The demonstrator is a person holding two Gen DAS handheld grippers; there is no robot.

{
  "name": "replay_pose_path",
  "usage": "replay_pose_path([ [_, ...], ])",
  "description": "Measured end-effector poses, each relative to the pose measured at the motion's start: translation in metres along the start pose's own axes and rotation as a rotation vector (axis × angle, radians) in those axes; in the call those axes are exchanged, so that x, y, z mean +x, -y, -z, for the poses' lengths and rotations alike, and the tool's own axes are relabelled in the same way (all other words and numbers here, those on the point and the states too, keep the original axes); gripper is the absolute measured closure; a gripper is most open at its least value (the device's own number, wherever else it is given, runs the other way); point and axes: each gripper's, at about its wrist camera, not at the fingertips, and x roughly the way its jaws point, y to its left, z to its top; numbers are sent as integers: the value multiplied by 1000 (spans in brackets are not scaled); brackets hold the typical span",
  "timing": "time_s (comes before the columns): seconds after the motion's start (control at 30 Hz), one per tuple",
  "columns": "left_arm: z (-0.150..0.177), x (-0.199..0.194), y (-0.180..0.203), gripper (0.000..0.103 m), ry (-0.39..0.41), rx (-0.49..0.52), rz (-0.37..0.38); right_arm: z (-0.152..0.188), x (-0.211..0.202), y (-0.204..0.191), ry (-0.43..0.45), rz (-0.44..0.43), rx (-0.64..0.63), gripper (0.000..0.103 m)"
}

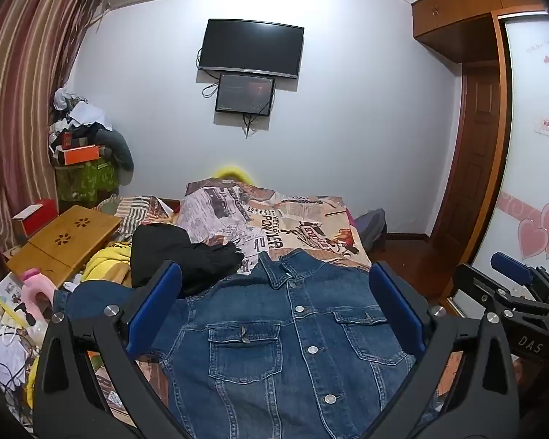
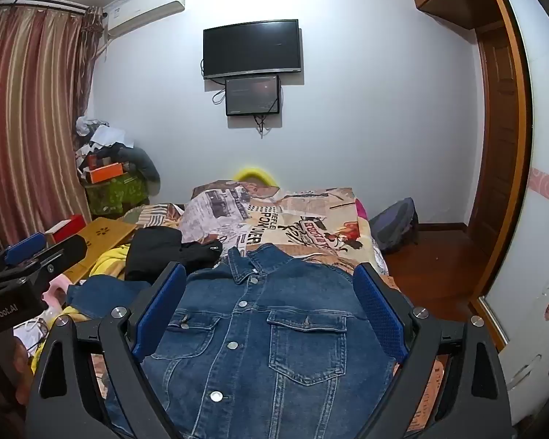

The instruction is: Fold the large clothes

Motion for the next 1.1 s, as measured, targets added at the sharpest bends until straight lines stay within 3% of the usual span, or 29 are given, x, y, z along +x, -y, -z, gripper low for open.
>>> replay_pose_path([
  [0.33,-1,-2,-2,0,-13,12,27,-1,-3,-1,2,-2,-1,12],
  [0.4,0,1,-2,0,-14,23,-1,0,-2,-5,1,0,-4,12],
  [1.1,3,7,-5,0,-9,19,-13,-7,2,-9,-22,-23,-13,12],
])
